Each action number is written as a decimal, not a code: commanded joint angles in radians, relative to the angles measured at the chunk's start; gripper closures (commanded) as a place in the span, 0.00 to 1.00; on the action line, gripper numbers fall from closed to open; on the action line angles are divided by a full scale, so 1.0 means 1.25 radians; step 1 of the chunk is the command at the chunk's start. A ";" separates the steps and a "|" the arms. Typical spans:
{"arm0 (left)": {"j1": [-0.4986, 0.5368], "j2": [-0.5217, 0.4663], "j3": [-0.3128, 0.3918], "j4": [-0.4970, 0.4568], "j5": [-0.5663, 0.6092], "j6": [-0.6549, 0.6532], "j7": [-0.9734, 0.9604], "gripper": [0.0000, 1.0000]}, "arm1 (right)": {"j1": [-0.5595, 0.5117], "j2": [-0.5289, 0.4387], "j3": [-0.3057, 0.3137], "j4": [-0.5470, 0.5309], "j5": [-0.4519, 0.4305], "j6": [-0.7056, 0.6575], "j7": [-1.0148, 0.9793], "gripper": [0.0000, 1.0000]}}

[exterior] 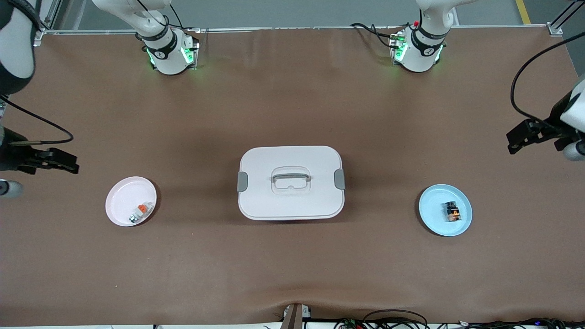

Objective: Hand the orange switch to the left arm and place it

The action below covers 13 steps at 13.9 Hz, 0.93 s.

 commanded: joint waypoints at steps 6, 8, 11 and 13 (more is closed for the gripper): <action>-0.169 -0.112 0.196 -0.075 -0.081 -0.087 0.017 0.00 | -0.088 -0.030 0.011 -0.023 -0.016 -0.015 -0.010 0.00; -0.210 -0.150 0.261 -0.123 -0.099 -0.086 0.019 0.00 | -0.095 -0.055 0.007 -0.022 -0.017 -0.011 -0.008 0.00; -0.212 -0.172 0.263 -0.127 -0.105 -0.086 0.024 0.00 | -0.097 -0.064 0.006 -0.022 -0.007 -0.004 -0.002 0.00; -0.214 -0.170 0.256 -0.126 -0.106 -0.088 0.022 0.00 | -0.091 -0.065 0.011 -0.023 -0.004 -0.013 -0.002 0.00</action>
